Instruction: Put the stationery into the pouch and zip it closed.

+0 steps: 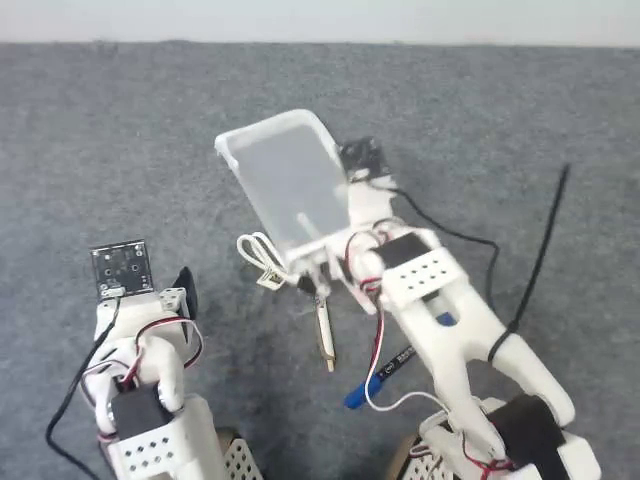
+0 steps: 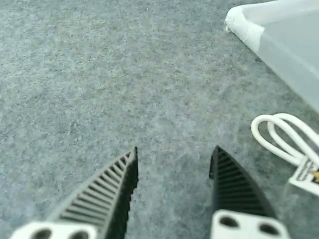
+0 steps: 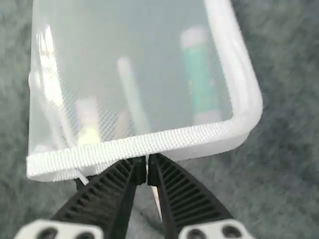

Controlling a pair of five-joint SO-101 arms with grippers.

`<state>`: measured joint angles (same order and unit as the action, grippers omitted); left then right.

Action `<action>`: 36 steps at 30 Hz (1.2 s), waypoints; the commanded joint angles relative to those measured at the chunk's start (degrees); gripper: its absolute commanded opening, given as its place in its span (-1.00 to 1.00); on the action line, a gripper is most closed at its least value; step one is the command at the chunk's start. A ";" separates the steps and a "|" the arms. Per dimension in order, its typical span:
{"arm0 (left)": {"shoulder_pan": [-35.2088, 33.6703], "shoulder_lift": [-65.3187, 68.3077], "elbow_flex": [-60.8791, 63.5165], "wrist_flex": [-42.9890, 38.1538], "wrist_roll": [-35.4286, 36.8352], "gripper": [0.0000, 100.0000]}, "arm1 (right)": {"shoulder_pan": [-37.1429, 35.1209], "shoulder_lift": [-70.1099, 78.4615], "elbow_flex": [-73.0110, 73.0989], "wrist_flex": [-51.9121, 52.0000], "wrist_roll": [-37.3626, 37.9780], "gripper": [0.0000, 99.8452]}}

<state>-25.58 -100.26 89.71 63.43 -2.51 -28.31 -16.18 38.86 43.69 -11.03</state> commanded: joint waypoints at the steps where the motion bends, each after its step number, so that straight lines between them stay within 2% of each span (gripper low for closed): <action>1: -0.26 -0.35 -1.19 -1.32 0.00 -0.55 | 1.01 1.89 -6.77 -1.36 0.70 -0.99; 6: -0.26 -0.35 -1.19 -1.32 0.00 -0.55 | 2.68 10.07 -12.84 -5.76 0.53 -0.99; 9: -0.18 -0.35 -1.19 -1.32 0.00 -0.55 | 4.79 13.93 -18.73 -4.62 0.44 -0.98; 15: -0.18 -0.35 -0.48 -1.58 0.00 -0.55 | 6.81 18.68 -30.15 4.62 -5.80 -0.65; 19: -0.18 -0.35 -0.40 -1.58 0.00 -0.55 | 5.67 18.95 -34.90 11.65 -6.24 -0.69; 24: -0.18 -0.35 -0.40 -1.58 0.00 -0.55 | 3.47 15.69 -36.31 17.54 -12.48 -0.70; 29: -0.18 -0.35 -0.31 -1.58 0.00 -0.55 | -0.40 13.93 -36.04 23.60 -13.19 -0.70; 36: -0.18 -0.35 -0.31 -1.58 -0.09 -0.55 | -3.03 18.86 -36.40 23.52 -20.57 -0.70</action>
<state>-25.58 -100.26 89.71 63.43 -2.51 -30.77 2.73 6.15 67.43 -29.49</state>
